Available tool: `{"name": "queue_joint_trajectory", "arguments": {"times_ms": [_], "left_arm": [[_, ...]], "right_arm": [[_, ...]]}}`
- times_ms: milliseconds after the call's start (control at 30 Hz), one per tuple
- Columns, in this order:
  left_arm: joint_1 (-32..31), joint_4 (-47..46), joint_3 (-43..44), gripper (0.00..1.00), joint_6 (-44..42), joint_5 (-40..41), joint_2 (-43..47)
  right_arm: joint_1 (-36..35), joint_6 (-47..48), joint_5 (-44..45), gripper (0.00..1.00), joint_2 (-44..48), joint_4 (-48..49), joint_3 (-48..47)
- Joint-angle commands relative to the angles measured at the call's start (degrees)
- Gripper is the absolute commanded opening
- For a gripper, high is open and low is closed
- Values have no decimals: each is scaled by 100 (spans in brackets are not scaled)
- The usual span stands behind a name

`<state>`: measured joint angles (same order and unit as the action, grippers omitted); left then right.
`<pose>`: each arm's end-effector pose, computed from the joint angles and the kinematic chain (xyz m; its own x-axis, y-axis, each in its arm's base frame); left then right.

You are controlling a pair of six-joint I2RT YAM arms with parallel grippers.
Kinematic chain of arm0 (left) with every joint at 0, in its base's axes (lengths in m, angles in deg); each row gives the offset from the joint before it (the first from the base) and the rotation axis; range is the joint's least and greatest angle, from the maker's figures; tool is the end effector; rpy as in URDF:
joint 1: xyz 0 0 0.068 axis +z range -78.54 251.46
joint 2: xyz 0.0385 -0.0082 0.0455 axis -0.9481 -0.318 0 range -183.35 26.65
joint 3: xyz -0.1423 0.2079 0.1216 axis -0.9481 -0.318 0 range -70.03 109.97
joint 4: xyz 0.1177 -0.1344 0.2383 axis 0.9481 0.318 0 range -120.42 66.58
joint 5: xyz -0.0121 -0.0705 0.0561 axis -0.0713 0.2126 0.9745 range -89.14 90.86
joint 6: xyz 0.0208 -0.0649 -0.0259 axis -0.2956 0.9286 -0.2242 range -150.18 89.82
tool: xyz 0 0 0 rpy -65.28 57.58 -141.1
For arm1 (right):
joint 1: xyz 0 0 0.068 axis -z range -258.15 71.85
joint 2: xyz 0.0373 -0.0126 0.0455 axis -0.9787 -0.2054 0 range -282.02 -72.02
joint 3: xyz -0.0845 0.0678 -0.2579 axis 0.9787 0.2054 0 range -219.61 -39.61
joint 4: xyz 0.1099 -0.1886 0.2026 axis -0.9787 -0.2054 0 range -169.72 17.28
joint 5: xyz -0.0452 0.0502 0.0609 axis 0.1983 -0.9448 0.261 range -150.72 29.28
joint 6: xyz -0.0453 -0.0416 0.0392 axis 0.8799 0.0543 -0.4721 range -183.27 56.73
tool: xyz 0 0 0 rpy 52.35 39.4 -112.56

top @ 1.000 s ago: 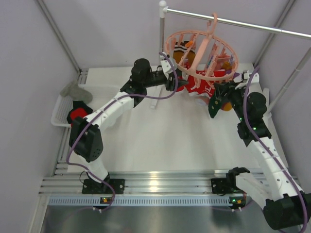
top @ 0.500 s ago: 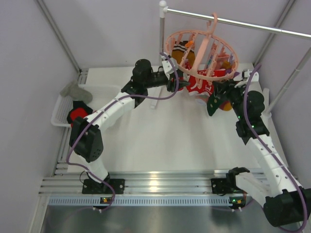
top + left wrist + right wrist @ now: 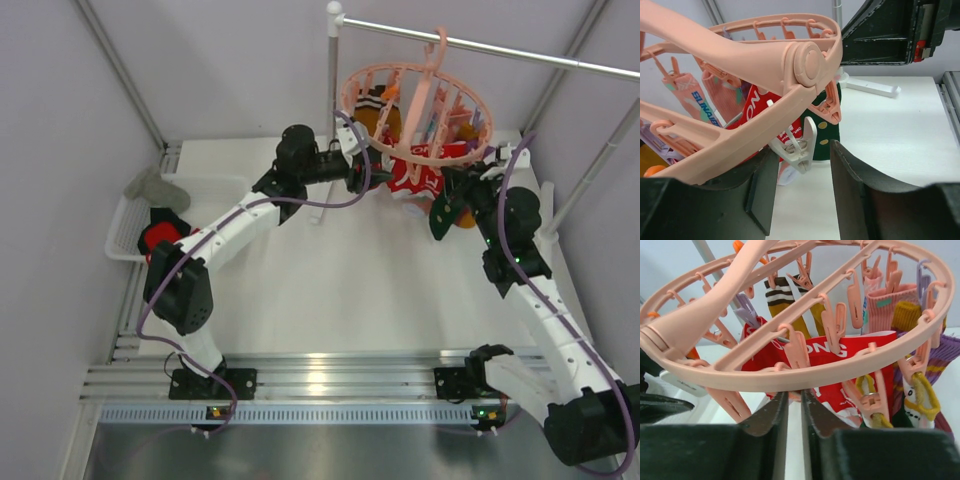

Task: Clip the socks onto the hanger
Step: Open the clamp at the hanger.

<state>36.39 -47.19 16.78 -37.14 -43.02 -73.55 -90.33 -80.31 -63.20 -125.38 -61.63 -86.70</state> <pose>0.3648 -0.3073 0.3800 0.1667 -0.0103 -0.9859 0.9674 0.1951 0.1615 0.2738 0.0618 0.3710 0.0043 0.3004 -0.9538 -0.2658 0.9198 0.2885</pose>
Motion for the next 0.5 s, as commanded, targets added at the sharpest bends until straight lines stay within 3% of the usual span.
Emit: {"name": "queue_joint_trajectory", "arguments": {"times_ms": [0, 67, 233, 467], "left_arm": [[-96, -362, -102, 50, 168, -51, 264], [-140, -283, -129, 49, 178, -68, 317], [-403, -63, -120, 47, -68, -60, 370], [-650, 8, 56, 48, 19, -51, 291]], "right_arm": [[-100, -2, 222, 12, -51, 429, -19], [-100, 69, 222, 0, -43, 385, -46], [58, 245, 433, 0, 72, 192, -81], [655, 333, 3, 0, -24, 174, -230]]}}
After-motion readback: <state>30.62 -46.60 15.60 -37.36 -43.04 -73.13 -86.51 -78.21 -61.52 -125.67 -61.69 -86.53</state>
